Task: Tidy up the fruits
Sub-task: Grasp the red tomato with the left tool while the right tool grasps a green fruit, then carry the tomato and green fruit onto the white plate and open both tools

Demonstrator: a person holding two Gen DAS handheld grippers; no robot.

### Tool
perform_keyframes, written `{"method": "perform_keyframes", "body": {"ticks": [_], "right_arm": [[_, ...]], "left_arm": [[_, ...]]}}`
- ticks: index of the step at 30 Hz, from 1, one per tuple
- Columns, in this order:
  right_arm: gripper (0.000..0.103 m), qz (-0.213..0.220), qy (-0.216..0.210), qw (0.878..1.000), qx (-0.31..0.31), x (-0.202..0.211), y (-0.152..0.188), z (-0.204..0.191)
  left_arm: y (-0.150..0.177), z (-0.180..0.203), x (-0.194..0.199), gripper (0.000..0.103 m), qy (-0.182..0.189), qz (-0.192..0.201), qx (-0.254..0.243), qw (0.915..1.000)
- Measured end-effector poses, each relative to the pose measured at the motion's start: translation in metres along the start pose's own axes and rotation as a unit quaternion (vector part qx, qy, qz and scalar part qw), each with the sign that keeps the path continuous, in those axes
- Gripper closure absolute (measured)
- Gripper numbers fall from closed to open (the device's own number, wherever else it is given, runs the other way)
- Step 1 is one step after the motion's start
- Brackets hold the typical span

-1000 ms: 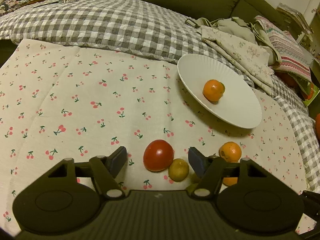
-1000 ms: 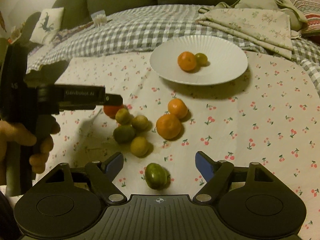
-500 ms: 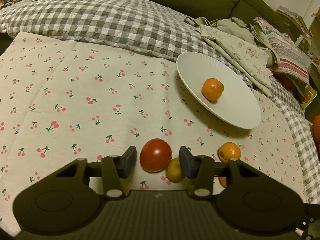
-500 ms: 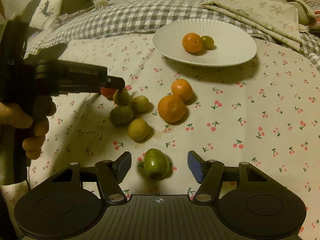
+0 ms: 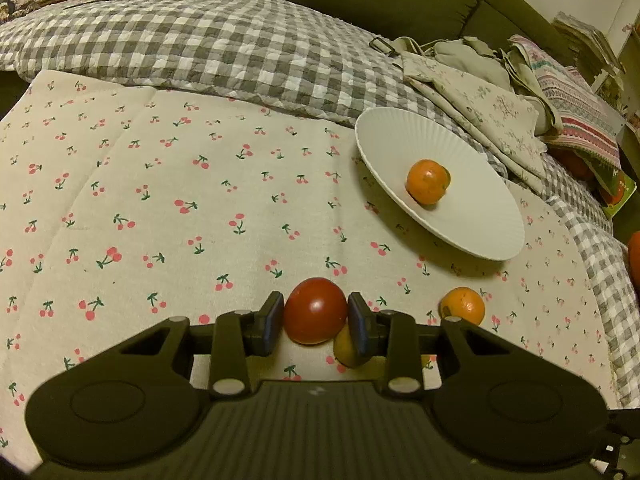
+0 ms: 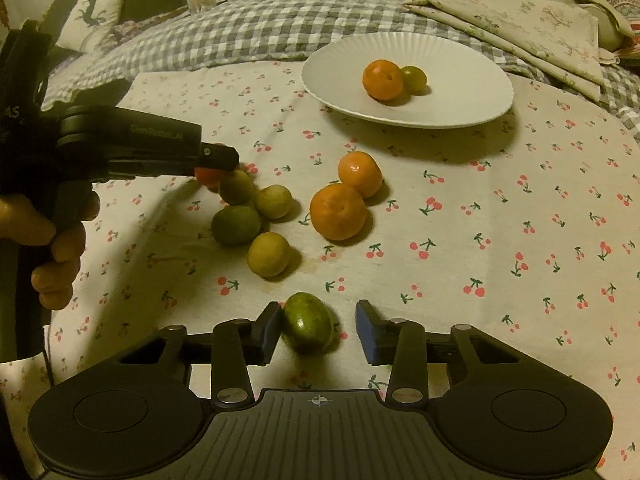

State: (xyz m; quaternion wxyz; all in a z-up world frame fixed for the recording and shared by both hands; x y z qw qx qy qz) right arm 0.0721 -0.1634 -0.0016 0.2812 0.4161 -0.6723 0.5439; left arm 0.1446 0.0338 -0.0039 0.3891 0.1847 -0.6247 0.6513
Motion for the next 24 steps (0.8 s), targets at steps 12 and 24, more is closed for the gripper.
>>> {"method": "perform_keyframes", "body": {"ticks": [12,24], "right_arm": [[0.078,0.005,-0.009,1.0,-0.002,0.003,-0.001,-0.003],[0.078,0.017,-0.01,1.0,-0.014,0.009,-0.006,0.001]], "left_arm": [[-0.004,0.001,0.008,0.07,0.001,0.011,0.005,0.9999],[-0.007,0.005,0.017,0.07,0.002,0.026,0.003,0.9997]]}}
Point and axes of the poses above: each gripper's, at about its wrist camera, not at the fingertips, and x roughly against the way its jaws point, z to its right, y to its underside, the point moved 2 cm from there along -x, roughly the way its jaws point, and after that the axes turned 15 degrees about -x, right-handed, at the moved point
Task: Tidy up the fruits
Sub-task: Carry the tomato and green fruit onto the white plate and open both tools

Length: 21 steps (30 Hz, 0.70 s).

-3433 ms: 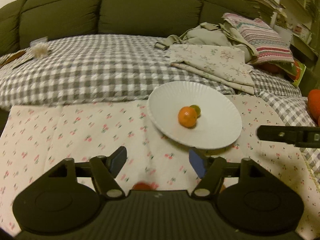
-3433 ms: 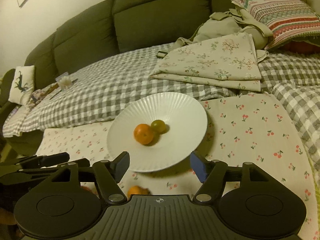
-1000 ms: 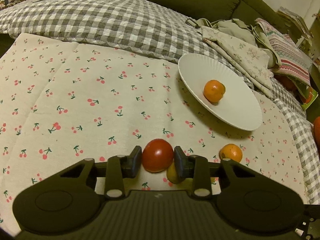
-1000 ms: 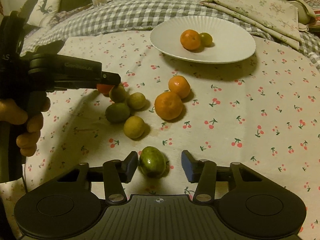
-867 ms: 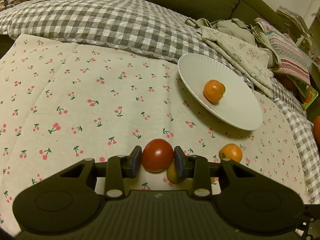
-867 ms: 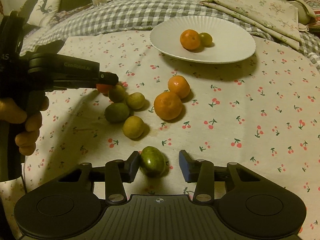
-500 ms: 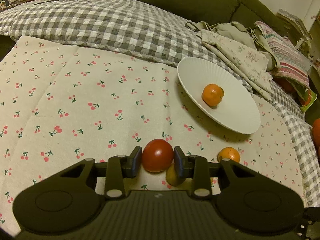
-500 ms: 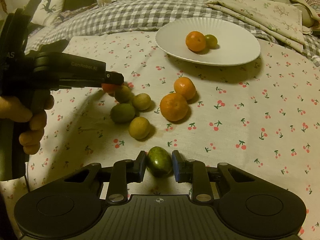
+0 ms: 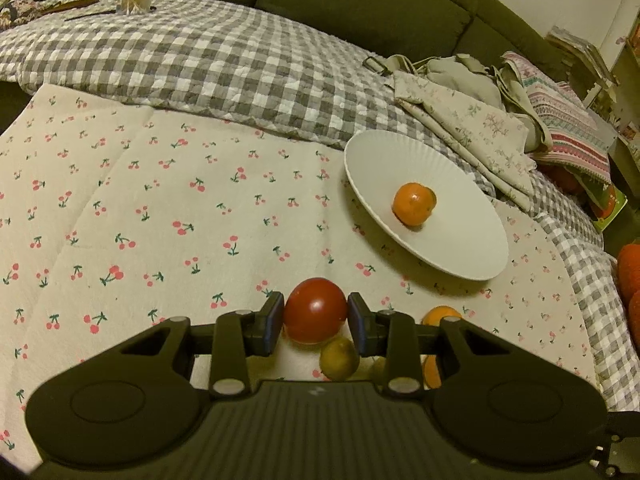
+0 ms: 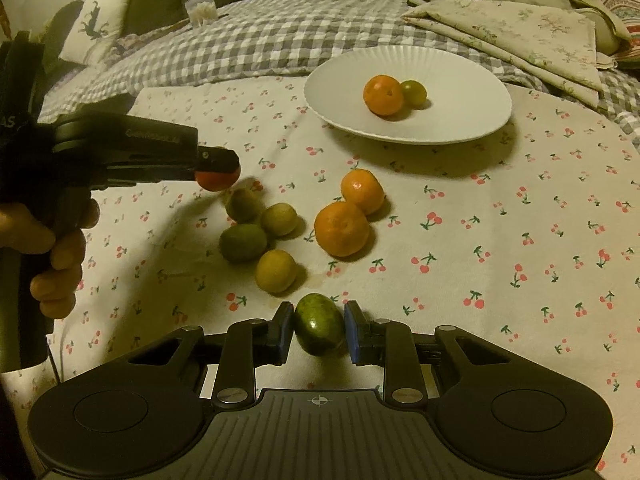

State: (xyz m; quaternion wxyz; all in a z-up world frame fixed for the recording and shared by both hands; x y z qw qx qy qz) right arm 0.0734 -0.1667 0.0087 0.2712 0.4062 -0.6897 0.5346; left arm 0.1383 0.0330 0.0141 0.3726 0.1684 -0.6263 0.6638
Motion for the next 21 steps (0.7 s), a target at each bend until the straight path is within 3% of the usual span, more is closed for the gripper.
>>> {"method": "perform_keyframes", "body": {"ticks": [21], "right_arm": [[0.078,0.035,0.0,0.998,-0.055,0.01,-0.028,0.023]], "left_arm": [[-0.017,0.034,0.007,0.07,0.028,0.034,-0.051,0.9978]]}}
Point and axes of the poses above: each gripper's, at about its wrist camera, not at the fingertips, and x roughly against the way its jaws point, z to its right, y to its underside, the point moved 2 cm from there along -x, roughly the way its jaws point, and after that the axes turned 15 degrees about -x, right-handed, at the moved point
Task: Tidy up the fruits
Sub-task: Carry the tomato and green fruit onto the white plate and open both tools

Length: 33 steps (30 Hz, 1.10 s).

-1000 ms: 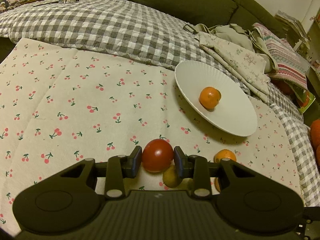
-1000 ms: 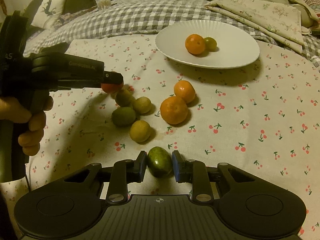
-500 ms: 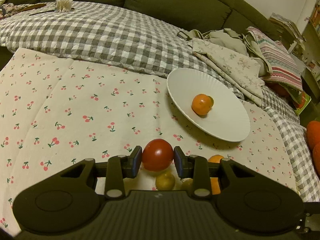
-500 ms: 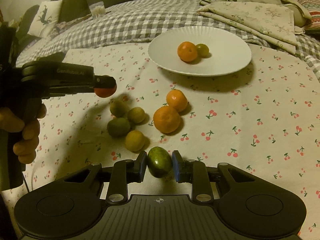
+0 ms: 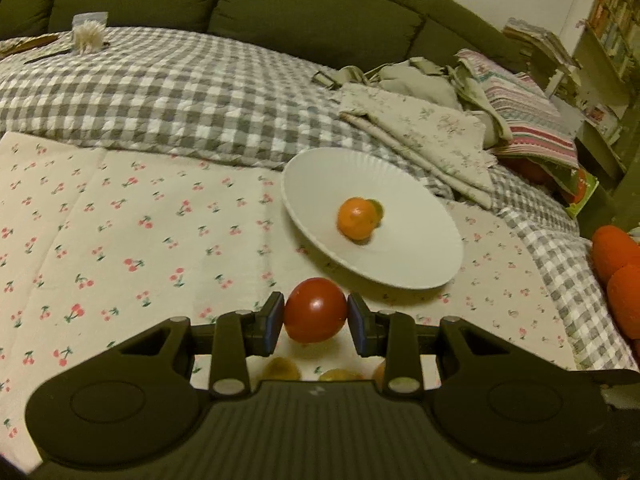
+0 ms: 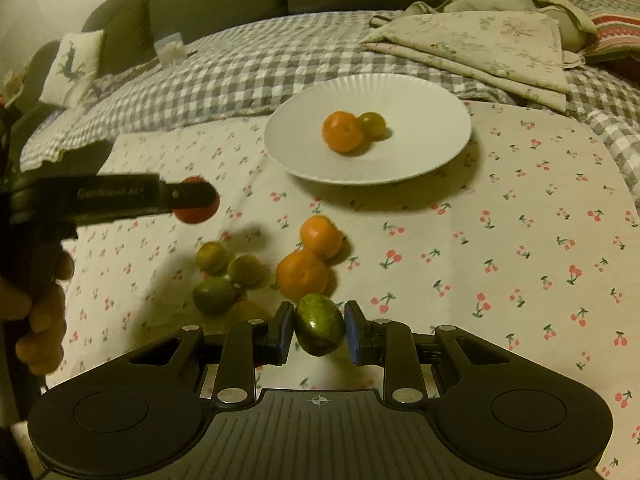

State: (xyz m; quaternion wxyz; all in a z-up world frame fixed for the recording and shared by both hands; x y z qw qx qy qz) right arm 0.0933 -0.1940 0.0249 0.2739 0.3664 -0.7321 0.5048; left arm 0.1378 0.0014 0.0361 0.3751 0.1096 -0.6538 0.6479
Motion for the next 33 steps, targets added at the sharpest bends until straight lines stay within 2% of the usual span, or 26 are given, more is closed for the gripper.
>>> {"method": "perform_keyframes", "body": {"ticks": [6,14,21,33], "right_arm": [[0.078,0.015,-0.002,0.999,-0.029,0.002,-0.019,0.012],[0.078,0.039,0.007,0.998,-0.055,-0.005,-0.051,0.032],[0.078,0.057,-0.005,0.996,-0.068,-0.011,-0.077,0.038],[0.078,0.086,-0.005,0.992,-0.088,-0.04,-0.106,0.051]], "left_arm": [[-0.013,0.014,-0.002,0.07,0.007,0.021,-0.026,0.9994],[-0.022,0.028,-0.025,0.07,0.011,0.017,-0.054,0.9983],[-0.033,0.044,-0.045,0.07,0.018,0.023,-0.081,0.9963],[-0.034,0.054,-0.083,0.07,0.02,0.017,-0.113,0.9933]]}}
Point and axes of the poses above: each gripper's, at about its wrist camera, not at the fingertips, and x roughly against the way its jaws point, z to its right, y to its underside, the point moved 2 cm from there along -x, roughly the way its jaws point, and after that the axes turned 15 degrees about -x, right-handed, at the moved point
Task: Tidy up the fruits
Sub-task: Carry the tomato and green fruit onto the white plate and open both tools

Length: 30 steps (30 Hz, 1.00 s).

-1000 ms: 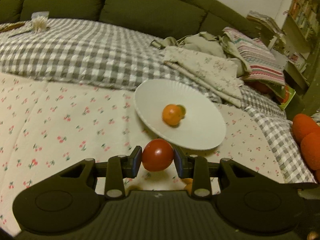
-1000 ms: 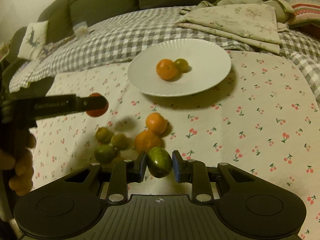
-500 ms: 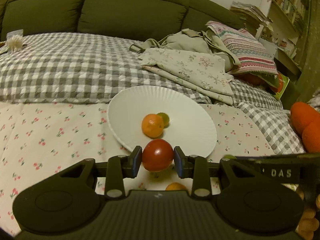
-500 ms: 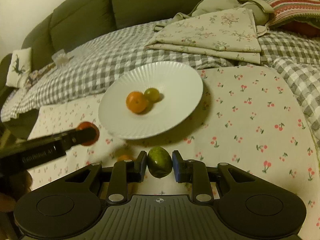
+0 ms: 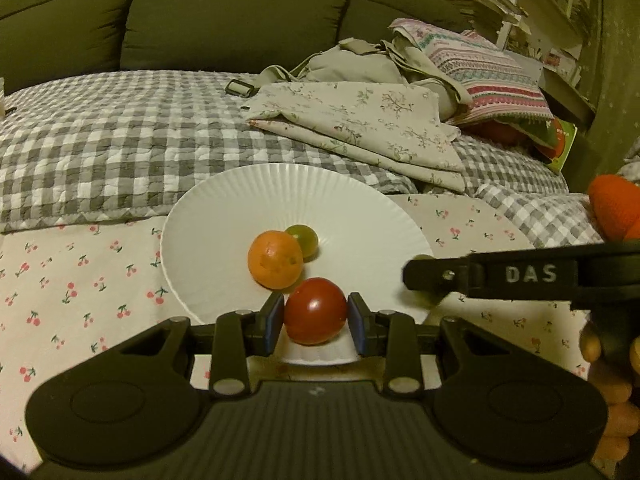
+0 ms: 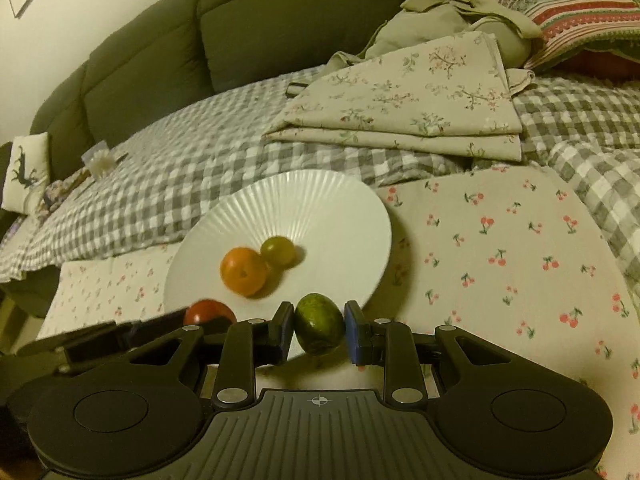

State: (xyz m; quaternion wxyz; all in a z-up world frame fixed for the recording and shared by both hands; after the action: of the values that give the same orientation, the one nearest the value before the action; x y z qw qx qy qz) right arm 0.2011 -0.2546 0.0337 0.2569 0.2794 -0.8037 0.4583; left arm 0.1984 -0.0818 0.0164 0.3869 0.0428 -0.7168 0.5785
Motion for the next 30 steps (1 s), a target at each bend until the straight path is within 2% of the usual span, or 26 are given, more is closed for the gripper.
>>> {"method": "perform_keyframes", "body": {"ticks": [9,19,21,23,25,30], "right_arm": [[0.077,0.001,-0.004,1.0,0.008,-0.021,-0.003,-0.005],[0.076,-0.001,-0.004,1.0,0.0,-0.027,-0.002,-0.004],[0.073,0.0,-0.005,1.0,-0.006,-0.025,-0.003,-0.003],[0.067,0.003,-0.008,1.0,-0.016,-0.023,-0.005,-0.001],[0.061,0.004,-0.011,1.0,-0.023,-0.021,-0.007,-0.001],[0.06,0.009,-0.008,0.999,-0.03,-0.015,-0.009,-0.001]], "left_arm": [[-0.003,0.0,-0.012,0.07,0.003,0.003,-0.013,0.9999],[-0.005,-0.004,-0.016,0.069,0.009,0.004,-0.002,1.0],[-0.004,-0.006,-0.015,0.067,0.009,0.005,0.0,0.9999],[-0.004,-0.007,-0.013,0.057,0.01,0.007,0.002,0.9999],[-0.004,-0.01,-0.008,0.054,0.012,0.009,0.009,0.9998],[-0.002,-0.019,0.007,0.052,0.006,0.008,0.019,0.9998]]}}
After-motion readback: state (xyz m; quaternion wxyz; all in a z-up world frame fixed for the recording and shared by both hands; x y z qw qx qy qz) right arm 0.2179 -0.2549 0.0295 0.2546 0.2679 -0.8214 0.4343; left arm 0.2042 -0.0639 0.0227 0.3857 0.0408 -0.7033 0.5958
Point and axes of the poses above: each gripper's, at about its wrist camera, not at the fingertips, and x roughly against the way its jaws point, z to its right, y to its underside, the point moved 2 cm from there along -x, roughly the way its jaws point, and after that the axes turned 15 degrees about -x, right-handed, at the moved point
